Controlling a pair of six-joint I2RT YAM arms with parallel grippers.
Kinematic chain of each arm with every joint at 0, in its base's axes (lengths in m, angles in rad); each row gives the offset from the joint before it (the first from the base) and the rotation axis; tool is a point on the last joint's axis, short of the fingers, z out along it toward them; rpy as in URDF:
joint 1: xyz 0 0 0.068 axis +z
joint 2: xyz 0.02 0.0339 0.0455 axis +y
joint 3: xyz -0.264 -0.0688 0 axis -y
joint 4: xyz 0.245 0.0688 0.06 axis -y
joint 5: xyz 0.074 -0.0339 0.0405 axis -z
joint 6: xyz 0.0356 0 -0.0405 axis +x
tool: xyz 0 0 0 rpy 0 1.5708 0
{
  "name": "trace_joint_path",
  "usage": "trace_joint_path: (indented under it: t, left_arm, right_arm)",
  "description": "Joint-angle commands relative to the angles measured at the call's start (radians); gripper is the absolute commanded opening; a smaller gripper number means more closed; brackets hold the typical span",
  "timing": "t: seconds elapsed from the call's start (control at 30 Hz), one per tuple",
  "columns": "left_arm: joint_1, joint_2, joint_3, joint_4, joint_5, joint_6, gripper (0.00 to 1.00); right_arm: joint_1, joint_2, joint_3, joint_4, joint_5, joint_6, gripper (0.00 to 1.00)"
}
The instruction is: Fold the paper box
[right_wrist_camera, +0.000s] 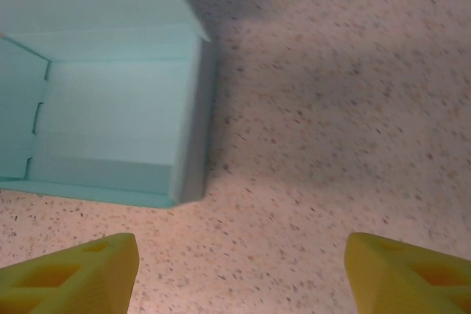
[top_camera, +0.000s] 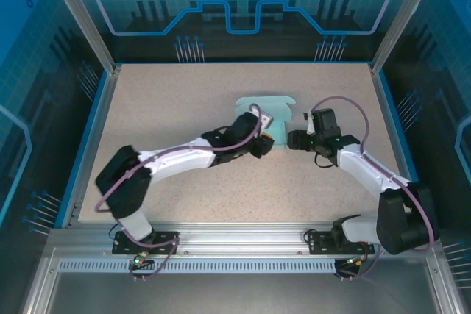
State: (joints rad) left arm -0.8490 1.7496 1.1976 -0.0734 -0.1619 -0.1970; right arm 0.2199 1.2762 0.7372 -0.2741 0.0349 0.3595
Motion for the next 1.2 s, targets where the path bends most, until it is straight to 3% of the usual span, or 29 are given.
trace_joint_path:
  t: [0.0, 0.27, 0.63, 1.17]
  left_arm:
    - [0.005, 0.079, 0.097, -0.023, -0.039, 0.042, 0.44]
    - [0.032, 0.283, 0.26, -0.067, -0.073, 0.08, 0.44]
    - [0.08, 0.389, 0.333, -0.067, -0.069, 0.075, 0.48]
    - [0.086, 0.281, 0.249, -0.028, 0.002, 0.043, 0.61]
  right_arm:
    - [-0.074, -0.08, -0.056, 0.027, -0.061, 0.067, 0.75]
    - [-0.099, -0.191, -0.102, -0.003, -0.021, 0.046, 0.75]
    - [-0.096, -0.178, -0.111, 0.022, -0.051, 0.043, 0.75]
    - [-0.029, -0.139, -0.068, 0.053, 0.001, 0.035, 0.74]
